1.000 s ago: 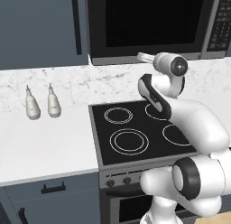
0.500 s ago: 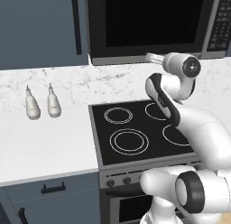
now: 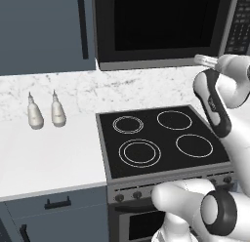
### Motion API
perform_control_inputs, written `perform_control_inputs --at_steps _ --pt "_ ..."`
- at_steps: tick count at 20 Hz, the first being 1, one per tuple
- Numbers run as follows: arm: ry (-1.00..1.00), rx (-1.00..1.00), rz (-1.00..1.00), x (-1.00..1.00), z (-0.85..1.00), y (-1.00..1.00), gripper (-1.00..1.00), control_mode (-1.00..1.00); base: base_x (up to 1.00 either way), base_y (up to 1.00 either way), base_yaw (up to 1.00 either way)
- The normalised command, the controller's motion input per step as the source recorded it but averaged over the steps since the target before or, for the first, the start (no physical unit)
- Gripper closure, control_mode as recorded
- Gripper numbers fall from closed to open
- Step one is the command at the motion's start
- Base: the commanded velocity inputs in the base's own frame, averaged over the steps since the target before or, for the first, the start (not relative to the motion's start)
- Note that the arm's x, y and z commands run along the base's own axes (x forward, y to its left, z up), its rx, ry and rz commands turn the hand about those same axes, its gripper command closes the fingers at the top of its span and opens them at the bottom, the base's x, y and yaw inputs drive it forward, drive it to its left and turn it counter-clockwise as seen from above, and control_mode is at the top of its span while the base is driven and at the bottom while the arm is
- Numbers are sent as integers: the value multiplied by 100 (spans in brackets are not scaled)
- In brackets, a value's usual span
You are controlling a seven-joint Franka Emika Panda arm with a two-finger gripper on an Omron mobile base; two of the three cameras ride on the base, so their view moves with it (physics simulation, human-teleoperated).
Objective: Open the microwave, place the bowl with waffle inside the microwave, then close the microwave door and turn it on.
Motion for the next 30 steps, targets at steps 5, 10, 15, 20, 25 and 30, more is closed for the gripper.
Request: perform_control_inputs --at_steps 5,10,15,20,25,30 --pt "0 -5 0 -48 8 -90 -100 -100 0 0 0" --pt "-8 -15 0 -41 6 -52 -100 -100 0 0 0" --pt "-17 -8 0 -6 19 -55 -100 -100 0 0 0" --pt "-7 0 1 1 7 -27 -100 -100 0 0 0" --pt "0 0 0 5 -1 -16 -100 -100 0 0 0" --pt "0 0 0 36 0 -14 -100 -100 0 0 0"
